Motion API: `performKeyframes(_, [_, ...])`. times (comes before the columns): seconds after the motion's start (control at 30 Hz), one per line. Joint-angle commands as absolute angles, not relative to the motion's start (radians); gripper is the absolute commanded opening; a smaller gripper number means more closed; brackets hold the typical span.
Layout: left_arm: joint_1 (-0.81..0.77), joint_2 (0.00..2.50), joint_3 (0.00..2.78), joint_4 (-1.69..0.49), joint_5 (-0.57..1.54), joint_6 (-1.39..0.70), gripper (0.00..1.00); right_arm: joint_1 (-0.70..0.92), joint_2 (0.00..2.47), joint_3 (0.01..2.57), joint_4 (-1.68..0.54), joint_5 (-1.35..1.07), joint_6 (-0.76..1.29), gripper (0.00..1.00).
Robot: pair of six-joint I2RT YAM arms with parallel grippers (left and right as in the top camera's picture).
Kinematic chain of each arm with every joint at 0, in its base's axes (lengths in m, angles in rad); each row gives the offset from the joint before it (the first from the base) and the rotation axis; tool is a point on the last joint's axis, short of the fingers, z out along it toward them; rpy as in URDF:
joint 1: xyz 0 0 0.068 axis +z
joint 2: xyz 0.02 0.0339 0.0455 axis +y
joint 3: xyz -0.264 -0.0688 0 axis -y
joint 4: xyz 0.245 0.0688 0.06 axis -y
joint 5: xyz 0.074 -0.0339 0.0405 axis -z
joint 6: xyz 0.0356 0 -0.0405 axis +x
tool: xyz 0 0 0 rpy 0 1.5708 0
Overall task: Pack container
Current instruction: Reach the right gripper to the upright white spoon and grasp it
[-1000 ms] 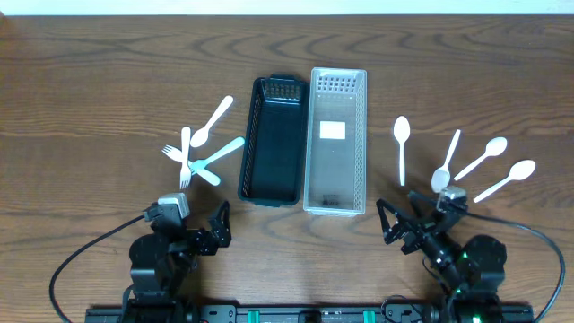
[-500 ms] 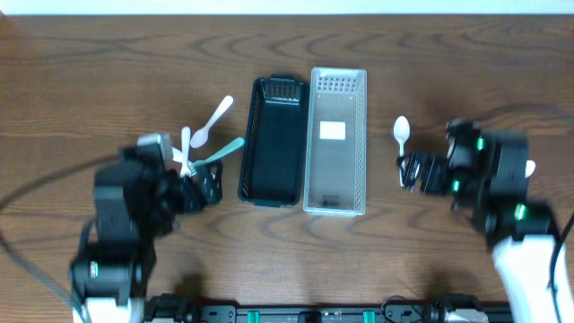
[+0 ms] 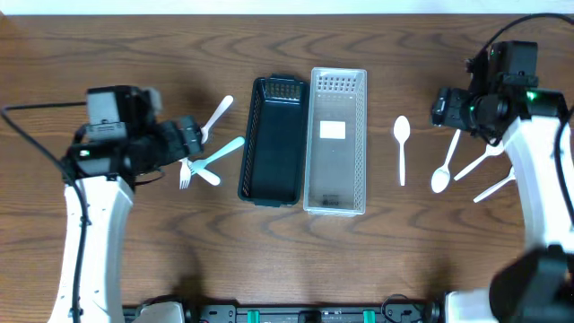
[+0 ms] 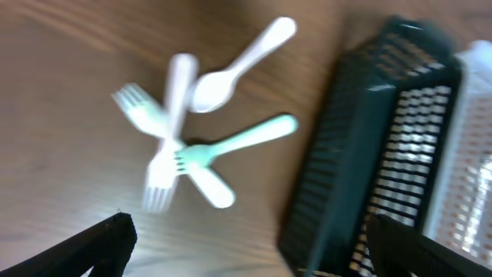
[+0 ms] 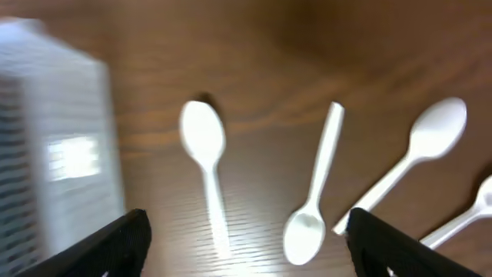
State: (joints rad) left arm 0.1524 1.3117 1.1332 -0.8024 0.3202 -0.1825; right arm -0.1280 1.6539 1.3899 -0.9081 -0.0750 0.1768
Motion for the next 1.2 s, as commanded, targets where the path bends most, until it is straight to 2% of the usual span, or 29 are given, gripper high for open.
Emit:
performKeyframes(0.0, [0.224, 1.306, 1.16, -0.827, 0.245, -0.108, 0.98, -0.164, 1.76, 1.401, -0.908, -0.041, 0.229, 0.85])
performKeyframes(0.2, [0.292, 1.307, 1.16, -0.852, 0.212, -0.108, 0.98, -0.174, 1.905, 1.401, -0.911, -0.033, 0.233, 0.71])
performKeyframes(0.63, [0.293, 1.307, 1.16, -0.852, 0.212, -0.109, 0.98, -0.176, 2.053, 1.4, -0.904, 0.077, 0.332, 0.68])
performKeyframes(0.73, [0.293, 1.307, 1.16, -0.852, 0.212, -0.109, 0.98, -0.176, 2.076, 1.4, -0.902, 0.079, 0.336, 0.64])
performKeyframes(0.83, [0.293, 1.307, 1.16, -0.852, 0.212, -0.109, 0.98, -0.176, 2.09, 1.4, -0.893, 0.078, 0.337, 0.53])
performKeyframes(0.9, [0.293, 1.307, 1.16, -0.852, 0.212, -0.109, 0.98, -0.176, 2.096, 1.399, -0.889, 0.076, 0.337, 0.4])
performKeyframes(0.97, [0.293, 1.307, 1.16, -0.852, 0.212, -0.109, 0.98, -0.176, 2.099, 1.398, -0.886, 0.075, 0.337, 0.2])
performKeyframes(1.0, [0.293, 1.307, 1.16, -0.852, 0.212, -0.109, 0.98, -0.176, 2.099, 1.398, -0.886, 0.075, 0.337, 0.15])
performKeyframes(1.1, [0.293, 1.307, 1.16, -0.852, 0.212, -0.109, 0.98, -0.176, 2.099, 1.398, -0.886, 0.075, 0.337, 0.04])
performKeyframes(1.17, [0.293, 1.307, 1.16, -0.852, 0.212, -0.109, 0.98, -0.176, 2.098, 1.399, -0.887, 0.075, 0.337, 0.01])
